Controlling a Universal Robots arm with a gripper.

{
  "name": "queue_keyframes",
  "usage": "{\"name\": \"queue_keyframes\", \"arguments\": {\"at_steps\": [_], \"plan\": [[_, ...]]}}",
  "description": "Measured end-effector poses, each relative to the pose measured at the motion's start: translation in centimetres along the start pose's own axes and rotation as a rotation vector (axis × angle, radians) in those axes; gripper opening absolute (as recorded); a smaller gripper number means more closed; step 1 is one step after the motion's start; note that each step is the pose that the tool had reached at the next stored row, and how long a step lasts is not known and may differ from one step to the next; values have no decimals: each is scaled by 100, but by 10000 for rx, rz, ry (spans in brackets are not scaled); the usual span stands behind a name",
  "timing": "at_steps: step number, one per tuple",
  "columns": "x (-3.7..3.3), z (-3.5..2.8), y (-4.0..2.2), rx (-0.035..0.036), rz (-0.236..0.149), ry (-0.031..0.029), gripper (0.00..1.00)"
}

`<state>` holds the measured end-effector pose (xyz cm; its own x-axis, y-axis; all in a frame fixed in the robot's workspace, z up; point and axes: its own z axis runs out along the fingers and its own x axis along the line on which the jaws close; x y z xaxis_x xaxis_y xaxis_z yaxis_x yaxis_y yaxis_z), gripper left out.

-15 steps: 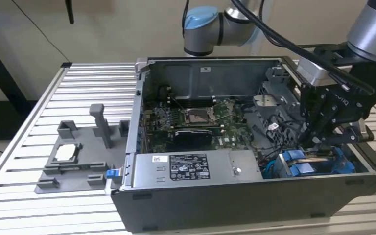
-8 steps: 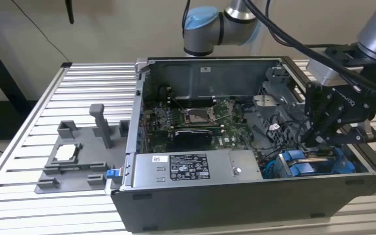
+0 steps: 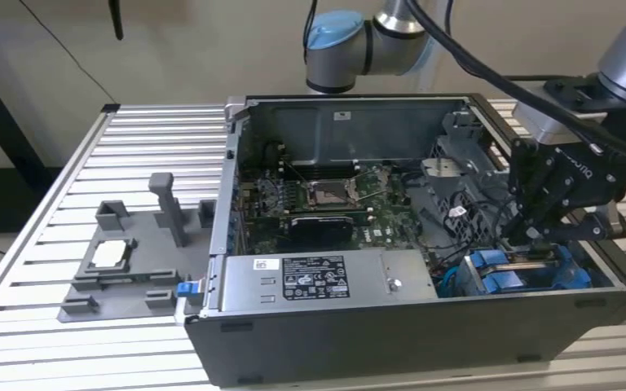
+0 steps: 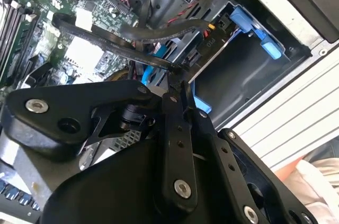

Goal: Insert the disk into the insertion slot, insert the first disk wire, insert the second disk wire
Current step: 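Insert the second disk wire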

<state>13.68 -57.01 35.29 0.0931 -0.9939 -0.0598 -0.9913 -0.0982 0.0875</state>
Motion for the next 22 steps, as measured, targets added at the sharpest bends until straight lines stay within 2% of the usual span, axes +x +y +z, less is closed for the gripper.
{"name": "queue_keyframes", "arguments": {"at_steps": [1,2,6,9,12,18,22], "plan": [[2,1,-4,-12,20,-2,16],[4,0,-9,-55,29,-6,16],[17,-1,-61,-361,47,-38,16],[25,0,-105,-496,53,-50,16],[28,10,-128,-528,85,-61,16],[38,29,-170,-534,198,-71,16],[46,51,-176,-525,382,-93,16]]}}
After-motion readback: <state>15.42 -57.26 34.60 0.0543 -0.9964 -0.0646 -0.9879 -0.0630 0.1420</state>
